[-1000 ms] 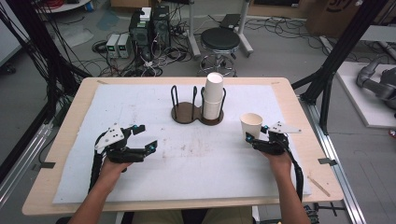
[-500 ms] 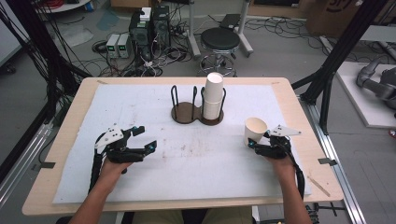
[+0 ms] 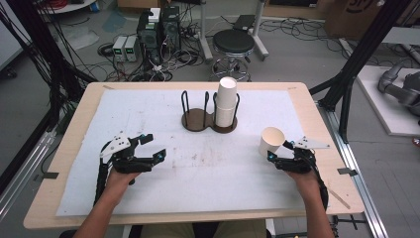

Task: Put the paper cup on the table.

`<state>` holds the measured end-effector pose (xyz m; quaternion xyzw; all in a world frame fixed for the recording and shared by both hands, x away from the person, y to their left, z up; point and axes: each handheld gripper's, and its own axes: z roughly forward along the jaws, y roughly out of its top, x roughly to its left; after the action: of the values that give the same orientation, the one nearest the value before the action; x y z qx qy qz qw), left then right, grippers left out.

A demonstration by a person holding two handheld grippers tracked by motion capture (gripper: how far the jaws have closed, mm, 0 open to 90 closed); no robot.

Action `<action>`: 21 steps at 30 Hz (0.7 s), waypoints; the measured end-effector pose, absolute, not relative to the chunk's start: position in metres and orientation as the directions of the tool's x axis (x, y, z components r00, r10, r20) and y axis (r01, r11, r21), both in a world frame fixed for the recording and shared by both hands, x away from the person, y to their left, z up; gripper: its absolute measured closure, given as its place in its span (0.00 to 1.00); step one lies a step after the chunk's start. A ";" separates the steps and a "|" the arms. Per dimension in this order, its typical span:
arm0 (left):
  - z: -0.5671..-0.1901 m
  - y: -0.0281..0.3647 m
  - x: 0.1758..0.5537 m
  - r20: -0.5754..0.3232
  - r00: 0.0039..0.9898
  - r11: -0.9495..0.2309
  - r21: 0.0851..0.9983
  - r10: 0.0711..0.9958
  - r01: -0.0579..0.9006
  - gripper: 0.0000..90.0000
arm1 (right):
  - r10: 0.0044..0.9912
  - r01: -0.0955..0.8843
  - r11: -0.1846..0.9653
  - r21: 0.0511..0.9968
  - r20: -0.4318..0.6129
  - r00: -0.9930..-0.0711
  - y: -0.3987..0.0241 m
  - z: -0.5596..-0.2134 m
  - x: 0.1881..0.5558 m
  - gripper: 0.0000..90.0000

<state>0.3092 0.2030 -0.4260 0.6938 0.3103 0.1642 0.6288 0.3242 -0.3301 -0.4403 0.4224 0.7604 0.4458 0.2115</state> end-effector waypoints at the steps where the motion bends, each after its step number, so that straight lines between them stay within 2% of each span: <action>1: -0.426 0.203 0.309 -0.168 0.751 -0.010 0.974 0.638 0.227 0.19 | 0.827 0.449 0.250 0.858 0.052 -0.559 -0.331 -0.439 0.321 0.22; 13: -0.420 0.211 0.307 -0.163 0.738 0.024 0.980 0.655 0.196 0.19 | 0.795 0.349 0.258 0.901 0.007 -0.606 -0.324 -0.415 0.275 0.22; 21: -0.419 0.214 0.300 -0.142 0.741 0.006 0.983 0.656 0.183 0.19 | 0.791 0.318 0.238 0.918 0.007 -0.611 -0.322 -0.406 0.269 0.22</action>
<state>0.2998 0.2140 -0.4194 0.6804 0.3086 0.1853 0.6384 0.2686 -0.3219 -0.4063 0.3701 0.7493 0.4942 0.2397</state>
